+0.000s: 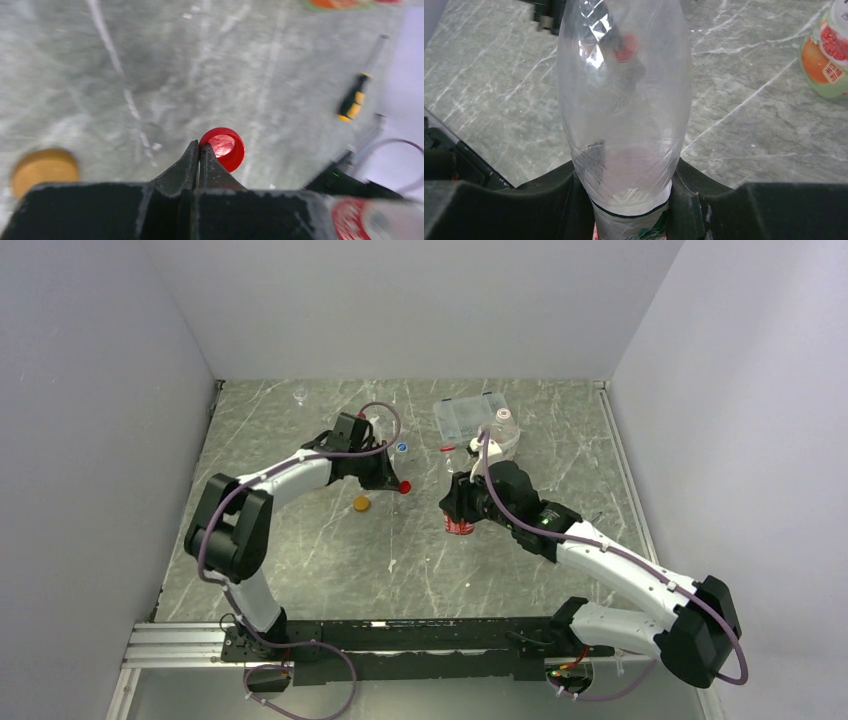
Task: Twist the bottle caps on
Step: Adjust the bottle cap at the center of the board.
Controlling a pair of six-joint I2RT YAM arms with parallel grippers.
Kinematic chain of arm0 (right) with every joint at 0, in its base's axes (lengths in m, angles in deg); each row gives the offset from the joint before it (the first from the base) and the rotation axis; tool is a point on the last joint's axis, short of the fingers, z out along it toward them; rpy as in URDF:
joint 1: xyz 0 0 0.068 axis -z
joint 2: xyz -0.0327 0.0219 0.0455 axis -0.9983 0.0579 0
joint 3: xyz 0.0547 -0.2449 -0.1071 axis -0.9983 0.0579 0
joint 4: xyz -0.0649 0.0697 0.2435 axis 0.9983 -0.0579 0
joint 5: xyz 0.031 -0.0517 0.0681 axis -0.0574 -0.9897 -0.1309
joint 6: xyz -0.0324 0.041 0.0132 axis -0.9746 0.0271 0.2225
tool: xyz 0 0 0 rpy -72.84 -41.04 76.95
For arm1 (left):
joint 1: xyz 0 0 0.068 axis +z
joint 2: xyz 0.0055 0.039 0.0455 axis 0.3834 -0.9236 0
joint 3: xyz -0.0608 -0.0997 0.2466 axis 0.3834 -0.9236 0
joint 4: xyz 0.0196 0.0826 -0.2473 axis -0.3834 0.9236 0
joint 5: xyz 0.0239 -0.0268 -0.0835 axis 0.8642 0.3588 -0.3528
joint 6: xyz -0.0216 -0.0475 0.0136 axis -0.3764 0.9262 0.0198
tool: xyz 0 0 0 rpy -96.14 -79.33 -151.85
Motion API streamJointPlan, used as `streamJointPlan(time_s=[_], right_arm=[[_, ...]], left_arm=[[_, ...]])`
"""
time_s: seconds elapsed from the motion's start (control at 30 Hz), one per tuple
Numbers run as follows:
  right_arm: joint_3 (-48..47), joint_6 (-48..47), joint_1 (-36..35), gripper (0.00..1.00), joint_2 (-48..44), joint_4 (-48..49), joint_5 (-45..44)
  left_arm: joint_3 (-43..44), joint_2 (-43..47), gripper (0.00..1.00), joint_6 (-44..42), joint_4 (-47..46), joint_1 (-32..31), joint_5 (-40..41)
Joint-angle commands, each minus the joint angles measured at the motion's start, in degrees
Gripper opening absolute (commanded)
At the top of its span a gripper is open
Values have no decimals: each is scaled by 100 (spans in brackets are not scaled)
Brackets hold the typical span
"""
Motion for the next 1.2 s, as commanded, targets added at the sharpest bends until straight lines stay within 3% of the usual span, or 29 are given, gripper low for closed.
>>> streamJointPlan(time_s=[0.0, 0.13, 0.3, 0.5, 0.63, 0.77, 1.17], right_arm=[[153, 176, -6, 33, 139, 107, -375], [283, 320, -3, 33, 554, 517, -226], [345, 604, -9, 30, 1138, 773, -251], [539, 817, -8, 29, 1493, 1083, -226], [603, 873, -7, 28, 1614, 1083, -254], [648, 909, -17, 28, 1530, 1083, -361], [591, 925, -91, 27, 1681, 1083, -297]], left_arm=[[-553, 731, 0, 690, -1309, 62, -1814], [-1360, 1032, 0, 1686, -2872, 60, -2313], [-2322, 740, 0, 2931, -5183, -109, -2652], [-2726, 279, 0, 3433, -6392, -403, -2649], [-2665, 47, 0, 3322, -6152, -497, -2642], [-2466, -61, 0, 2801, -5171, -711, -2399], [-2018, -710, 10, 2239, -3981, -992, -2388]])
